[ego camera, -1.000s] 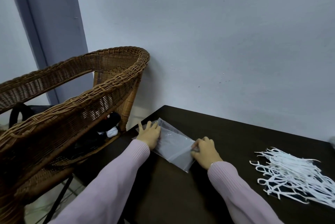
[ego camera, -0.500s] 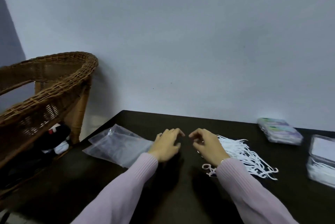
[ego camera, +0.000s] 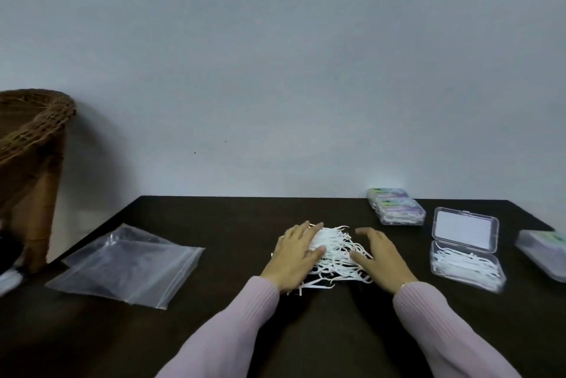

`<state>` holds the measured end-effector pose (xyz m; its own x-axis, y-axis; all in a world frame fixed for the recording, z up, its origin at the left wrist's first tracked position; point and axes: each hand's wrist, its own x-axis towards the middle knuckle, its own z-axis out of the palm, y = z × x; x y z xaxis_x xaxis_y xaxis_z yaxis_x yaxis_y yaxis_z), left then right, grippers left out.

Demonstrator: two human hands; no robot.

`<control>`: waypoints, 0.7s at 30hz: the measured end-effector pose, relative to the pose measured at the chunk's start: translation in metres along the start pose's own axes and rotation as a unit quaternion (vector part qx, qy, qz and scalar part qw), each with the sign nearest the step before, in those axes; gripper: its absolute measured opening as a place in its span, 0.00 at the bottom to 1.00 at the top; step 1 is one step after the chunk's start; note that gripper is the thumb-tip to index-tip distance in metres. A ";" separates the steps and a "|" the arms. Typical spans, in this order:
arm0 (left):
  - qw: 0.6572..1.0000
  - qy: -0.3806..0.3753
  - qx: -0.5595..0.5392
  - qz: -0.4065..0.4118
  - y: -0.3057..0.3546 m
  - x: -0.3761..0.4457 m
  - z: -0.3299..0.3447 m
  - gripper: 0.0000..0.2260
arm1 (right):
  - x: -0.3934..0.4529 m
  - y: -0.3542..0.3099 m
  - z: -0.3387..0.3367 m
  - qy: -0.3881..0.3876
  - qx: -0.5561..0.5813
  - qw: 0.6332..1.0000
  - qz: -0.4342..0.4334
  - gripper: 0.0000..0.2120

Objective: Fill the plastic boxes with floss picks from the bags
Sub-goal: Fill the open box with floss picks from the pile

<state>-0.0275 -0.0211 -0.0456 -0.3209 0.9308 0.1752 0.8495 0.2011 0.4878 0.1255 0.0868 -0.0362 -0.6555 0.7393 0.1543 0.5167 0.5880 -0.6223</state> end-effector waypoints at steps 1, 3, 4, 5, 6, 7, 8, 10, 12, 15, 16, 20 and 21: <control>1.000 -0.007 0.013 -0.002 0.001 0.000 0.003 0.23 | 0.000 0.002 0.000 -0.019 0.010 1.000 0.018 0.24; 0.999 -0.001 0.035 0.006 0.001 0.002 0.010 0.23 | 0.000 0.005 0.003 -0.047 -0.018 0.998 0.028 0.27; 0.999 0.015 0.038 0.016 0.002 0.002 0.012 0.22 | 0.000 0.005 0.006 -0.053 -0.043 0.997 0.022 0.27; 0.999 0.033 0.034 0.026 0.002 0.002 0.012 0.21 | 0.000 0.005 0.008 -0.051 -0.054 0.997 0.016 0.26; 0.998 0.050 0.025 0.035 0.002 0.003 0.012 0.19 | 0.000 0.003 0.009 -0.045 -0.050 0.998 0.011 0.25; 0.997 0.062 0.012 0.040 0.002 0.004 0.012 0.18 | 0.001 0.002 0.010 -0.039 -0.036 0.999 0.006 0.24; 0.997 0.071 0.003 0.041 0.002 0.003 0.011 0.16 | 0.001 0.000 0.011 -0.033 -0.021 0.999 -0.002 0.22; 0.996 0.084 -0.007 0.039 -0.001 0.002 0.008 0.14 | 0.002 -0.002 0.012 -0.023 0.005 1.000 -0.018 0.19; 0.995 0.098 0.002 0.030 -0.006 0.002 0.005 0.12 | 0.003 -0.003 0.011 -0.022 0.017 0.999 -0.025 0.17; 0.995 0.094 0.008 0.019 -0.011 0.001 0.002 0.12 | 0.005 0.001 0.007 -0.007 0.039 0.999 -0.018 0.11; 0.996 0.083 -0.006 0.025 -0.011 0.001 0.001 0.13 | 0.006 0.003 0.006 -0.001 0.058 0.998 -0.016 0.10; 0.997 0.052 -0.048 0.043 -0.007 -0.002 -0.002 0.16 | 0.005 0.003 0.003 0.011 0.092 0.995 -0.024 0.10; 0.996 0.049 -0.062 0.044 -0.006 -0.002 -0.005 0.17 | 0.005 0.003 0.003 0.018 0.090 0.995 -0.025 0.10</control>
<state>-0.0339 -0.0260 -0.0449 -0.2926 0.9072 0.3021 0.8203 0.0758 0.5669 0.1220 0.0915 -0.0398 -0.6567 0.7230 0.2143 0.3745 0.5594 -0.7395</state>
